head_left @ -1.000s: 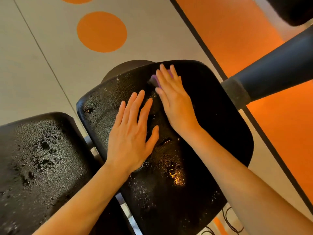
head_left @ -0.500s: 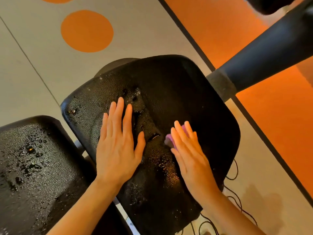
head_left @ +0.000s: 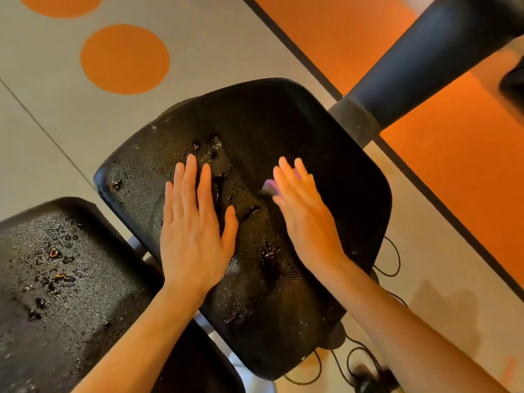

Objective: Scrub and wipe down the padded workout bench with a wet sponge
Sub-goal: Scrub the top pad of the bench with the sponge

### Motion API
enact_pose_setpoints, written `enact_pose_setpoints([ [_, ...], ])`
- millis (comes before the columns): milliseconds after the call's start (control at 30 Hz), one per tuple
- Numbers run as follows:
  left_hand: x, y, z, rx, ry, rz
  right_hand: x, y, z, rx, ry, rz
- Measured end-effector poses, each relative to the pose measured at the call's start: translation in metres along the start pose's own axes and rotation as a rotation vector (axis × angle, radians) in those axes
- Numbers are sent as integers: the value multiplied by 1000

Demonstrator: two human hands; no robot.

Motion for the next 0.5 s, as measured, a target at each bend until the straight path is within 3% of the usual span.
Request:
enact_pose_setpoints([
  [100, 0, -1, -1, 0, -7, 4, -2, -54, 15, -161, -33, 22],
  [167, 3, 0, 0, -18, 25, 11, -5, -16, 8, -221, -63, 34],
  [233, 3, 7, 5, -53, 91, -13, -4, 46, -16, -118, -44, 6],
  [300, 0, 15, 13, -91, 100, -50, 6, 46, -8, 3, -43, 24],
  [333, -3, 18, 15, -107, 82, -65, 9, 25, 11, -35, -57, 49],
  [433, -9, 20, 15, -104, 52, -72, 18, -59, 85, -396, -134, 80],
  [500, -8, 17, 15, -106, 49, -70, 10, -49, 81, -451, -155, 121],
])
Point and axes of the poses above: each hand's wrist, its own y-axis away from the middle knuckle, its own x-axis out of the back of the hand, z = x × y, the point moved 7 cm from there along -y, towards the middle knuckle, and after that the axes turned 4 degrees about -z, right-handed, at the moved point
